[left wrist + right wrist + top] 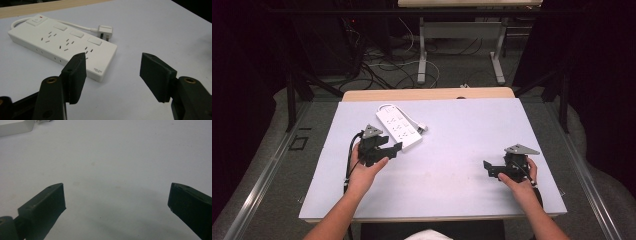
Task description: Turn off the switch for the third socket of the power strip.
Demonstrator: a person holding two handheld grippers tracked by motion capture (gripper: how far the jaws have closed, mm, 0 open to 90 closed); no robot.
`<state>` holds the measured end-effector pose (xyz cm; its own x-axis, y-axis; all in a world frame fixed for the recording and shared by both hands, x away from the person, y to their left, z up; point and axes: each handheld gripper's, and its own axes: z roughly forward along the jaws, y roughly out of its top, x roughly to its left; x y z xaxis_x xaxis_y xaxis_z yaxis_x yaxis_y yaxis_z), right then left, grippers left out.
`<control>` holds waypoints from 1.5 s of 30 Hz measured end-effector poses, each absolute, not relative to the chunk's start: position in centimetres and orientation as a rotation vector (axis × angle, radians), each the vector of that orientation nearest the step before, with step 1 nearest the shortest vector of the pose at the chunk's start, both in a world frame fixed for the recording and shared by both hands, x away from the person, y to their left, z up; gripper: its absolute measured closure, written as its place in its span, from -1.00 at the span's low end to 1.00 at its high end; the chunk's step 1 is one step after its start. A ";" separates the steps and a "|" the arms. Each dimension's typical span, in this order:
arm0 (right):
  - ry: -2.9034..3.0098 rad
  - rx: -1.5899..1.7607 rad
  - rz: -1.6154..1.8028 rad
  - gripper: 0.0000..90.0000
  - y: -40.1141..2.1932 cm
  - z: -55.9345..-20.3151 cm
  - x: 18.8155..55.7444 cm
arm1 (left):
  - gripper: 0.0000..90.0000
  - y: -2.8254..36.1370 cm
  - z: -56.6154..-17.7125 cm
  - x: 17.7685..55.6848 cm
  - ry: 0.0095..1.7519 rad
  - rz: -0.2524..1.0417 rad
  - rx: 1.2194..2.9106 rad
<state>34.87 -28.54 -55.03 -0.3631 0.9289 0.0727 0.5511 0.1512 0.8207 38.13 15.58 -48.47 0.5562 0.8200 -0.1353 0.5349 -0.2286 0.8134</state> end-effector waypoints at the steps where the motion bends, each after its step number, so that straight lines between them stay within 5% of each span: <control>1: 1.980 1.407 1.101 -0.98 -28.5 -55.0 34.9 | -0.15 15.5 -48.2 38.5 1.102 0.403 1.900; 24: 1.979 1.420 1.103 -0.98 -28.5 -55.1 34.9 | -0.15 13.4 -45.4 41.9 1.091 0.388 1.915; 45: 1.980 1.438 1.108 -0.98 -28.5 -55.3 35.0 | 0.06 10.8 -46.5 46.0 1.157 0.340 1.957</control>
